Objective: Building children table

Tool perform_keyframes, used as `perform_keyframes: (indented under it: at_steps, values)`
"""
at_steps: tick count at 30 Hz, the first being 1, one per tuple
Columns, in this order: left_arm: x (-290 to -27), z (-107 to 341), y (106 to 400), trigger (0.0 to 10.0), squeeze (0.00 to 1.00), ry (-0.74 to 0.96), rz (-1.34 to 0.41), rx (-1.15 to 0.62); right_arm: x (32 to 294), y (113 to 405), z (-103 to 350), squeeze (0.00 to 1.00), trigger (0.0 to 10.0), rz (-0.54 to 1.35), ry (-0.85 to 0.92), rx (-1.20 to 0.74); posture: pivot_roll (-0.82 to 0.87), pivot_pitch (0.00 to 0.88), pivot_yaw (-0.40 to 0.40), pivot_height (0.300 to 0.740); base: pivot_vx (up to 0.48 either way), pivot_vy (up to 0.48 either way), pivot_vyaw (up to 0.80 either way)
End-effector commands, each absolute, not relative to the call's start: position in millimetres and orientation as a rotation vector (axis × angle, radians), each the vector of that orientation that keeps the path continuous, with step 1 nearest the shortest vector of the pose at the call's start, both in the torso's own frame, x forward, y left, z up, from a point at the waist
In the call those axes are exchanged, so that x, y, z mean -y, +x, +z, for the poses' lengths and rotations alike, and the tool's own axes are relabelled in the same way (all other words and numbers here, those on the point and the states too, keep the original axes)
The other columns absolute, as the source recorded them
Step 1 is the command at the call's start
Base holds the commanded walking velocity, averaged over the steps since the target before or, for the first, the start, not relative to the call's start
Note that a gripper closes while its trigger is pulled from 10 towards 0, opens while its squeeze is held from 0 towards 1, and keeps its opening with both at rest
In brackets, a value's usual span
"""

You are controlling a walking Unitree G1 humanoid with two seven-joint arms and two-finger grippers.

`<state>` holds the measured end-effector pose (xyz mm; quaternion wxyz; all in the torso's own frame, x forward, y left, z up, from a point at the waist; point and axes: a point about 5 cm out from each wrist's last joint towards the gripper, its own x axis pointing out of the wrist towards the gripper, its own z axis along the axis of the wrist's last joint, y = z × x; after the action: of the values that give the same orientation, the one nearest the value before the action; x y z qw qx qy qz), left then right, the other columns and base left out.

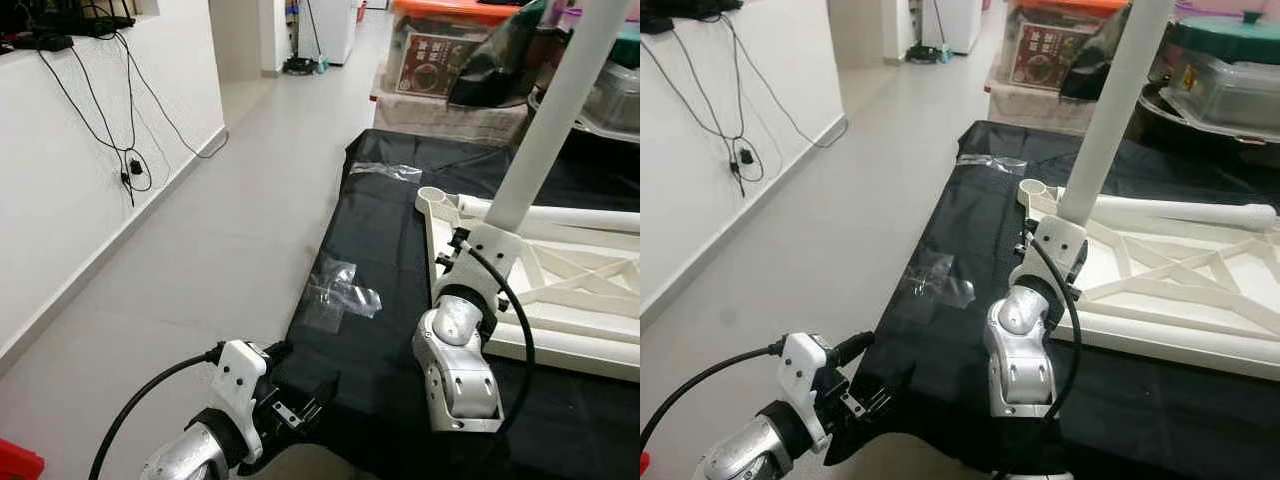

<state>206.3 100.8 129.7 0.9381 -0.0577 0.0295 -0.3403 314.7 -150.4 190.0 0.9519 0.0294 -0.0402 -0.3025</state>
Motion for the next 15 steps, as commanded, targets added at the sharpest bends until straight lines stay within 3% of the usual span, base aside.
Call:
perform_keyframes:
  at_steps: [1,9,10,15]
  values:
    - [-100.1,124.5,205.2,10.0,0.0,-0.108,-0.702,-0.083,136.4,314.0,164.4,1.0,10.0,-0.595,0.112,-0.079,0.06,0.087,-0.04,0.74,0.0,0.0,0.0]
    - [-99.5,123.5,205.1,10.0,0.0,-0.106,-0.708,-0.086,136.4,314.9,169.3,1.0,10.0,-0.514,0.063,-0.018,0.06,0.079,-0.039,0.74,0.0,0.0,0.0]
    - [-99.4,123.3,205.1,10.0,0.0,-0.105,-0.709,-0.086,138.1,314.6,170.8,0.0,10.0,-0.486,0.06,0.002,0.06,0.075,-0.038,0.74,0.0,0.0,0.0]
    - [-99.4,123.3,205.5,10.0,0.0,-0.103,-0.708,-0.085,147.2,314.5,177.3,0.0,10.0,-0.429,0.07,0.074,0.06,0.073,-0.038,0.74,0.0,0.0,0.0]
